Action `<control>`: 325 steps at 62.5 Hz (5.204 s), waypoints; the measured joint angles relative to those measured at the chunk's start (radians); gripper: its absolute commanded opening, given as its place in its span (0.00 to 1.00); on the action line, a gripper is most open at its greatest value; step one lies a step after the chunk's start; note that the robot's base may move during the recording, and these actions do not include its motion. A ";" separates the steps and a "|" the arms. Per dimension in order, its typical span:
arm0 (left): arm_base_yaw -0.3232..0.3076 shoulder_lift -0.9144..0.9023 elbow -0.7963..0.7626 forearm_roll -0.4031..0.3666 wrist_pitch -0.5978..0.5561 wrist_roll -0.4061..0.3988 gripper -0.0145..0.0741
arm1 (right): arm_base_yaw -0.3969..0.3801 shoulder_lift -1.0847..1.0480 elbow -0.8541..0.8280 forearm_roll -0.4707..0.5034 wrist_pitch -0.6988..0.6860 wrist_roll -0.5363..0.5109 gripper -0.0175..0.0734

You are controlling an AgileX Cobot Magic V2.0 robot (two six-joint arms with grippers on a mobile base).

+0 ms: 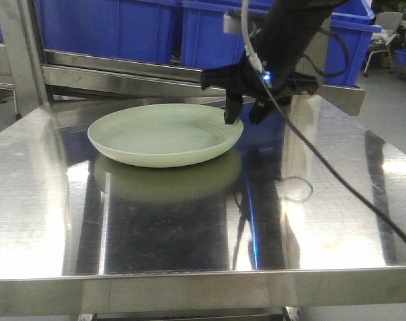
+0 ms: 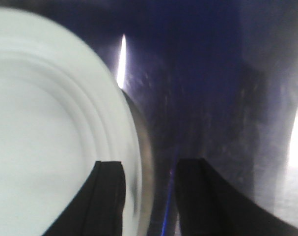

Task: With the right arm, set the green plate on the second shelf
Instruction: 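Lower the right gripper onto the rim of the pale green plate, then close the right gripper on the plate rim, then lift the plate up off the table with the right gripper, then drive the base across the room holding the plate in the right gripper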

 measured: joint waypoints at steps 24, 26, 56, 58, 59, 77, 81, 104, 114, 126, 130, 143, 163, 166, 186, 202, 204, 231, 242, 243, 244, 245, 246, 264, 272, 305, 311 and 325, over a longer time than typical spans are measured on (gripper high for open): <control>0.000 0.000 0.000 0.000 0.000 0.000 0.31 | 0.000 0.020 -0.011 0.025 -0.006 0.002 0.24; 0.000 0.000 0.000 0.000 0.000 0.000 0.31 | 0.000 0.020 -0.012 0.029 -0.007 0.004 0.26; 0.000 0.000 0.000 0.000 0.000 0.000 0.31 | 0.000 -0.125 -0.012 0.025 0.053 -0.001 0.24; 0.000 0.000 0.000 0.000 0.000 0.000 0.31 | 0.000 -0.148 -0.012 0.018 0.059 -0.003 0.24; 0.000 0.000 0.000 0.000 0.000 0.000 0.31 | 0.000 -0.160 -0.012 0.013 0.061 -0.005 0.24; 0.000 0.000 0.000 0.000 0.000 0.000 0.31 | 0.000 -0.399 0.048 -0.074 0.061 -0.007 0.25; 0.000 0.000 0.000 0.000 0.000 0.000 0.31 | 0.000 -0.450 0.085 -0.083 0.050 -0.007 0.25; 0.000 0.000 0.000 0.000 0.000 0.000 0.31 | -0.004 -0.825 0.401 -0.204 -0.197 0.063 0.25; 0.000 0.000 0.000 0.000 0.000 0.000 0.31 | -0.042 -0.891 0.433 -0.265 -0.201 0.064 0.25; 0.000 0.000 0.000 0.000 0.000 0.000 0.31 | -0.097 -1.021 0.495 -0.311 -0.201 0.065 0.25; 0.000 0.000 0.000 0.000 0.000 0.000 0.31 | -0.127 -1.077 0.528 -0.316 -0.215 0.067 0.25; 0.000 0.000 0.000 0.000 0.000 0.000 0.31 | -0.301 -1.232 0.667 -0.318 -0.260 0.070 0.25; 0.000 0.000 0.000 0.000 0.000 0.000 0.31 | -0.361 -1.223 0.759 -0.334 -0.279 0.070 0.25; 0.000 0.000 0.000 0.000 0.000 0.000 0.31 | -0.361 -1.216 0.765 -0.332 -0.279 0.071 0.25; 0.000 0.000 0.000 0.000 0.000 0.000 0.31 | -0.361 -1.207 0.769 -0.326 -0.294 0.071 0.25; 0.000 0.000 0.000 0.000 0.000 0.000 0.31 | -0.361 -1.207 0.769 -0.326 -0.296 0.071 0.25; 0.000 0.000 0.000 0.000 0.000 0.000 0.31 | -0.361 -1.207 0.769 -0.326 -0.296 0.071 0.25; 0.000 0.000 0.000 0.000 0.000 0.000 0.31 | -0.361 -1.203 0.769 -0.326 -0.296 0.071 0.25; 0.000 0.000 0.000 0.000 0.000 0.000 0.31 | -0.361 -1.201 0.769 -0.326 -0.296 0.072 0.25; 0.000 0.000 0.000 0.000 0.000 0.000 0.31 | -0.361 -1.201 0.769 -0.326 -0.296 0.072 0.25; 0.000 0.000 0.000 0.000 0.000 0.000 0.31 | -0.361 -1.201 0.769 -0.326 -0.296 0.072 0.25; 0.000 0.000 0.000 0.000 0.000 0.000 0.31 | -0.361 -1.200 0.769 -0.326 -0.296 0.072 0.25; 0.000 0.000 0.000 0.000 0.000 0.000 0.31 | -0.361 -1.200 0.769 -0.326 -0.296 0.072 0.25; 0.000 0.000 0.000 0.000 0.000 0.000 0.31 | -0.361 -1.199 0.769 -0.326 -0.296 0.072 0.25; 0.000 0.000 0.000 0.000 0.000 0.000 0.31 | -0.361 -1.197 0.769 -0.326 -0.296 0.072 0.25; 0.000 0.000 0.000 0.000 0.000 0.000 0.31 | -0.361 -1.197 0.769 -0.326 -0.295 0.072 0.25; 0.000 0.000 0.000 0.000 0.000 0.000 0.31 | -0.361 -1.197 0.769 -0.326 -0.295 0.072 0.25; 0.000 0.000 0.000 0.000 0.000 0.000 0.31 | -0.361 -1.197 0.769 -0.326 -0.295 0.072 0.25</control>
